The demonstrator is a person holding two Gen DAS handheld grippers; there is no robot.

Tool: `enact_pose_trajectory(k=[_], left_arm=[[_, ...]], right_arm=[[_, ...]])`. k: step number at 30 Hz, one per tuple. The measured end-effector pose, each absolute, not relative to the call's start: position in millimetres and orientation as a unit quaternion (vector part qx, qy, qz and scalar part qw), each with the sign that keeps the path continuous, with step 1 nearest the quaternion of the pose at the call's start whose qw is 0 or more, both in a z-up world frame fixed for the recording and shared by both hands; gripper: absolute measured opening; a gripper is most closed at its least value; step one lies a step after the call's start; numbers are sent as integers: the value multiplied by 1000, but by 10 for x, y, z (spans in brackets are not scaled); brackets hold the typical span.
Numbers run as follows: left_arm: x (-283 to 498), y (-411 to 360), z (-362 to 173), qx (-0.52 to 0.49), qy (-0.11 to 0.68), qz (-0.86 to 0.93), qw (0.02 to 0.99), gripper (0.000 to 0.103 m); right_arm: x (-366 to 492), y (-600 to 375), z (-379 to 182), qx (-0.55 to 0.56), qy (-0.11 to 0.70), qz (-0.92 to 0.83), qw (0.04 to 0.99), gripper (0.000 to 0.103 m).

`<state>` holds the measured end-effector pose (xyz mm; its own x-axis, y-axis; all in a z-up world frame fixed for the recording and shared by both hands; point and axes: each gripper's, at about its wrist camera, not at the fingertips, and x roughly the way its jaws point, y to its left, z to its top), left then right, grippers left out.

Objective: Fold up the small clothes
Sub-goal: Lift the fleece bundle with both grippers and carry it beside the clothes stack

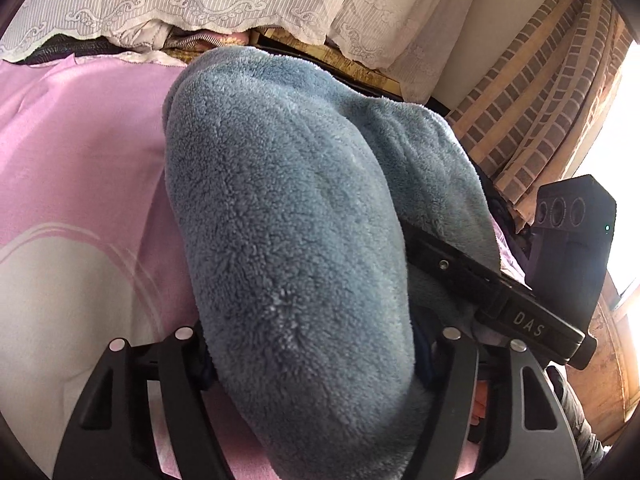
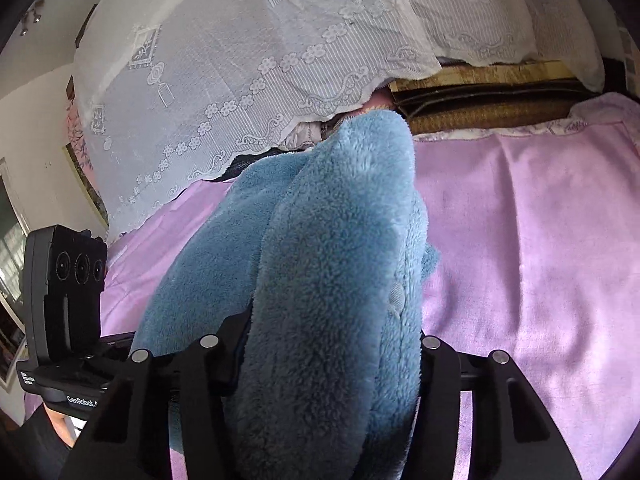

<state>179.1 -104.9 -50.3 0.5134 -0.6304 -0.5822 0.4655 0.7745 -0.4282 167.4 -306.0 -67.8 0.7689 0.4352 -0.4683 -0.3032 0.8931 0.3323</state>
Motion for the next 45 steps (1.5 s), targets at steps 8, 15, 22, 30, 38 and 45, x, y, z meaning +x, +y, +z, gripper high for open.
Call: enact_pose_trajectory(k=[8, 15, 22, 30, 38, 45], left_arm=[[1534, -877, -257, -106, 349, -316, 876, 68], [1235, -709, -204, -93, 342, -311, 882, 68], [936, -536, -58, -80, 325, -304, 892, 68], [693, -79, 204, -63, 299, -266, 914, 68], [584, 646, 323, -71, 282, -217, 932, 68], [655, 1345, 438, -75, 266, -171, 946, 68]], right_arm=[[1437, -2922, -426, 131, 254, 210, 935, 54], [1141, -2774, -385, 131, 254, 219, 933, 54], [863, -2594, -251, 128, 239, 235, 933, 54], [784, -2141, -19, 126, 223, 275, 927, 54], [888, -1409, 138, 118, 225, 321, 912, 54], [1121, -709, 240, 124, 227, 359, 897, 54]])
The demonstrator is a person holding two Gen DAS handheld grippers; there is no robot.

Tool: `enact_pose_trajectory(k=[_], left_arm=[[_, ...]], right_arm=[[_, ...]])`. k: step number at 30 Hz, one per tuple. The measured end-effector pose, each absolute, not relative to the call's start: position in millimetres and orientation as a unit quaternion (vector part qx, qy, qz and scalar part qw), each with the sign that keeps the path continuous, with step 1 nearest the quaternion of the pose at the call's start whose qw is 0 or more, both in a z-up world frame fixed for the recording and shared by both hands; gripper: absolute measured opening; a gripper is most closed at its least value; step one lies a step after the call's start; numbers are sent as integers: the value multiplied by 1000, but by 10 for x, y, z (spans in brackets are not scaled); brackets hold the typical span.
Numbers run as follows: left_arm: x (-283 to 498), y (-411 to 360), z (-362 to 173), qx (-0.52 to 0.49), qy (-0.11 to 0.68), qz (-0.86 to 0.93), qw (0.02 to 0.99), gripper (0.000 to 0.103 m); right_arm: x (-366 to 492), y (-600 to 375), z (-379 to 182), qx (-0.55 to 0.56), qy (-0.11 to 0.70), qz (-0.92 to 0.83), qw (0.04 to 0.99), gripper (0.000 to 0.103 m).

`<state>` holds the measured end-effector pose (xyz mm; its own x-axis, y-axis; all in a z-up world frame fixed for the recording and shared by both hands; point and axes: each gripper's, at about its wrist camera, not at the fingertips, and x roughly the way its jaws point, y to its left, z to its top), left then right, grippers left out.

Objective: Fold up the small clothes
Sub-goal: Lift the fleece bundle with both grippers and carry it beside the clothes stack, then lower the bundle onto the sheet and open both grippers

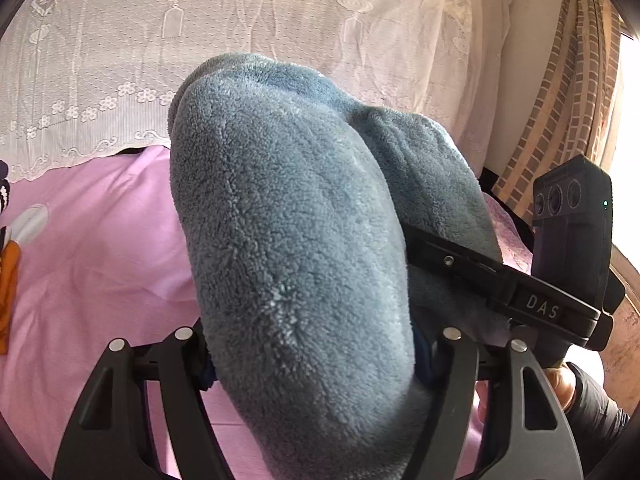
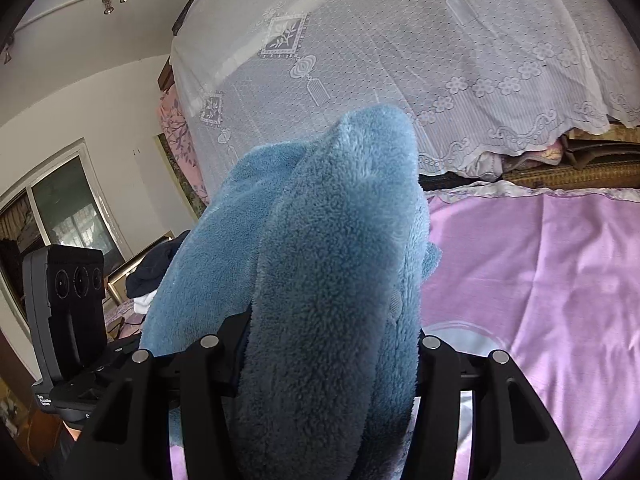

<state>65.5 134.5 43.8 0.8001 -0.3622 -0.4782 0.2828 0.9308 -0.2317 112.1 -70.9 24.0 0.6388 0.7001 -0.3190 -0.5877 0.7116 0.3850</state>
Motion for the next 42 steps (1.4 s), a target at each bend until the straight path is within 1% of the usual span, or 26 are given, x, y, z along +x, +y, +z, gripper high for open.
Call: enact_pose_trajectory(k=[9, 15, 23, 29, 30, 31, 32, 33, 34, 36, 40, 41, 42], left_arm=[[1008, 2105, 522, -90, 262, -123, 953, 68], [1360, 2606, 438, -114, 270, -95, 951, 68], [1839, 3105, 151, -143, 292, -68, 943, 68], [2183, 3355, -280, -173, 330, -51, 927, 69], [2225, 3397, -385, -181, 341, -50, 921, 70], [2260, 3425, -476, -188, 350, -49, 916, 76], [2259, 3464, -531, -195, 353, -48, 914, 78], [2249, 3494, -540, -201, 352, -48, 913, 81], [2218, 3498, -513, -199, 348, -46, 915, 82], [2122, 3464, -433, -181, 339, -30, 923, 82], [1824, 3441, -110, -163, 294, 8, 942, 82], [1742, 3454, -2, -155, 277, 25, 948, 82], [1668, 3467, 92, -146, 262, 48, 953, 82]], right_arm=[[1651, 123, 324, 124, 244, 392, 878, 54], [2081, 690, 270, 117, 263, 406, 867, 54], [2608, 1203, -52, 141, 293, 403, 855, 54], [2955, 1472, -488, 140, 331, 381, 852, 54], [2995, 1523, -579, 131, 340, 374, 853, 56], [3018, 1538, -667, 125, 344, 366, 856, 63], [3040, 1519, -735, 132, 346, 362, 855, 66], [3076, 1482, -751, 146, 352, 362, 851, 70], [3091, 1447, -734, 153, 353, 361, 849, 74], [3039, 1386, -671, 148, 335, 352, 861, 77], [2850, 1186, -478, 156, 283, 337, 884, 77], [2812, 1156, -388, 152, 264, 331, 893, 76], [2747, 1135, -290, 144, 244, 322, 904, 74]])
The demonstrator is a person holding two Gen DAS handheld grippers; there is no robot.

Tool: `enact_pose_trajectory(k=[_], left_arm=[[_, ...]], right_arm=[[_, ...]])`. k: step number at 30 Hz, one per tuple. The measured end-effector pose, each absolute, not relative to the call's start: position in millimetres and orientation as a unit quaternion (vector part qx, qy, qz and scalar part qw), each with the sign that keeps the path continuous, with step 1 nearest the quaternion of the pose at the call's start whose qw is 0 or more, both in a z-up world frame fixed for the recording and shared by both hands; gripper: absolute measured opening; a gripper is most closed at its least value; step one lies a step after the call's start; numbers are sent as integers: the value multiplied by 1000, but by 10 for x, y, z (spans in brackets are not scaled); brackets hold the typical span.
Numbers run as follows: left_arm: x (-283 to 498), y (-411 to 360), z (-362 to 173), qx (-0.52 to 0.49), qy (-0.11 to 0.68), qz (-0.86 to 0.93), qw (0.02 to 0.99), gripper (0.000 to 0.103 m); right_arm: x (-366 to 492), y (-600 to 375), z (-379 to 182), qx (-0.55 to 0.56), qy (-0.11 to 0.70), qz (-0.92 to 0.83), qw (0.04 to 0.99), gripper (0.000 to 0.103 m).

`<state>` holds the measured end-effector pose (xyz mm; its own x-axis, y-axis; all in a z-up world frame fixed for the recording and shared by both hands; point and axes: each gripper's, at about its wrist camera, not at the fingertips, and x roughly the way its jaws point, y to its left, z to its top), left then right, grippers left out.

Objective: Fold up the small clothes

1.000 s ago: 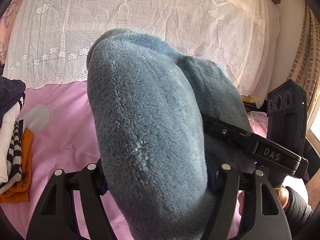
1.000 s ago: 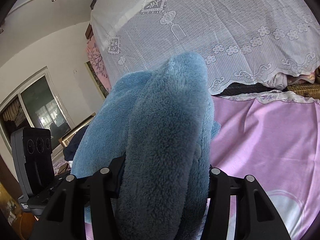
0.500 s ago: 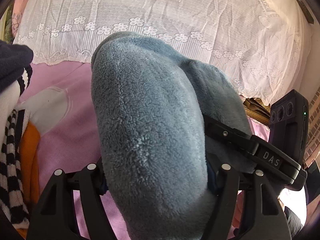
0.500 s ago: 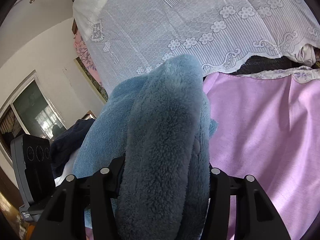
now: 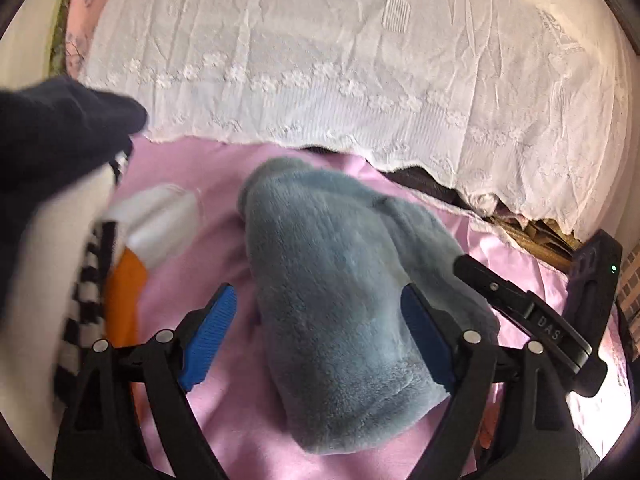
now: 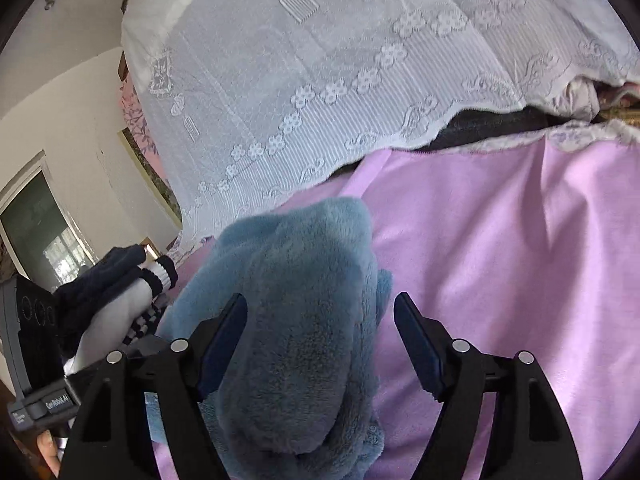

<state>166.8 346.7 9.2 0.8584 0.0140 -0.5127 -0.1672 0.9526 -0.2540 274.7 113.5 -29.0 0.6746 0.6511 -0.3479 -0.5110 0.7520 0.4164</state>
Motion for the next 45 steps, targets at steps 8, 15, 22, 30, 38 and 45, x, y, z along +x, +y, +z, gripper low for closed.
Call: enact_pose_trajectory(k=[8, 15, 22, 30, 38, 45], left_arm=[[1873, 3259, -51, -24, 284, 183, 941, 83], [2023, 3109, -338, 49, 302, 222, 926, 84], [1803, 3168, -178, 9, 272, 220, 937, 88], [1441, 2848, 104, 31, 230, 238, 943, 98], [828, 2535, 204, 45, 209, 244, 946, 98], [355, 2438, 187, 15, 211, 236, 949, 98]], right_arm=[[2595, 1580, -235, -1, 232, 293, 927, 47], [2837, 1663, -567, -13, 315, 267, 910, 63], [2652, 1363, -445, 59, 278, 289, 914, 71], [1939, 1179, -205, 17, 195, 272, 942, 80], [1464, 977, -146, 21, 181, 272, 945, 94], [1085, 771, -132, 22, 171, 263, 949, 99]])
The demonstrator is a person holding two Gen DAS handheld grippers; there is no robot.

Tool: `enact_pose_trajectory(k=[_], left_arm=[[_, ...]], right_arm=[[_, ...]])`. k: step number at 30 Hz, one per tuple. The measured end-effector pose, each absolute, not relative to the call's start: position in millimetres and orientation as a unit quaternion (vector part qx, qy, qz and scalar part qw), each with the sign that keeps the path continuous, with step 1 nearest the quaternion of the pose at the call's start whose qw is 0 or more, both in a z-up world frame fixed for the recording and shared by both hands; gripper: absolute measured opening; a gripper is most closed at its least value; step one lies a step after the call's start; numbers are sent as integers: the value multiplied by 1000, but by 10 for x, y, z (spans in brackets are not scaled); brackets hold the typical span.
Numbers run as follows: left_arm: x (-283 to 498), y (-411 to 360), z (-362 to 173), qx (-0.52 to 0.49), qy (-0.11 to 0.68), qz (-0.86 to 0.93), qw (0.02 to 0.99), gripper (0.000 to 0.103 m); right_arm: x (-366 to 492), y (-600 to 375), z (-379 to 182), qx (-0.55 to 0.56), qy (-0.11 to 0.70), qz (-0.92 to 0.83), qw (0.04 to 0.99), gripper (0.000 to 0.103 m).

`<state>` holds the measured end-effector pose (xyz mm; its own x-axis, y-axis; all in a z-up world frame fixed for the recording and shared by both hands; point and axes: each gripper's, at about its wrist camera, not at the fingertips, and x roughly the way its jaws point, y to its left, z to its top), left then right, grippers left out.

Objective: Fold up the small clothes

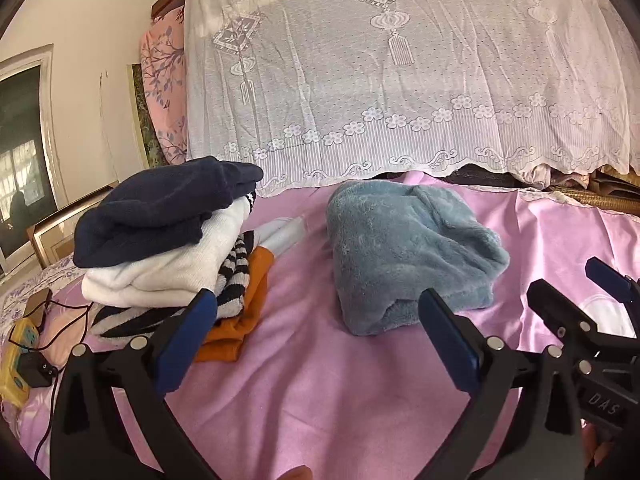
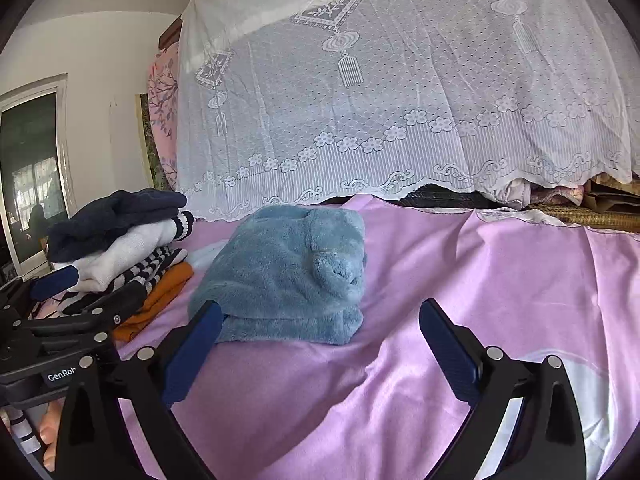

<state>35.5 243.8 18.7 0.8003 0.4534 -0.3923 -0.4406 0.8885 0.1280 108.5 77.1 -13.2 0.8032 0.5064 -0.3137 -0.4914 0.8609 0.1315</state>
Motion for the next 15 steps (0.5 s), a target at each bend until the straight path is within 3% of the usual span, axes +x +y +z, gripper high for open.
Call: enact_pose_trajectory(k=[15], left_arm=[[230, 2441, 246, 8, 206, 233, 950, 98]], right_arm=[[1001, 815, -156, 9, 184, 253, 950, 99]])
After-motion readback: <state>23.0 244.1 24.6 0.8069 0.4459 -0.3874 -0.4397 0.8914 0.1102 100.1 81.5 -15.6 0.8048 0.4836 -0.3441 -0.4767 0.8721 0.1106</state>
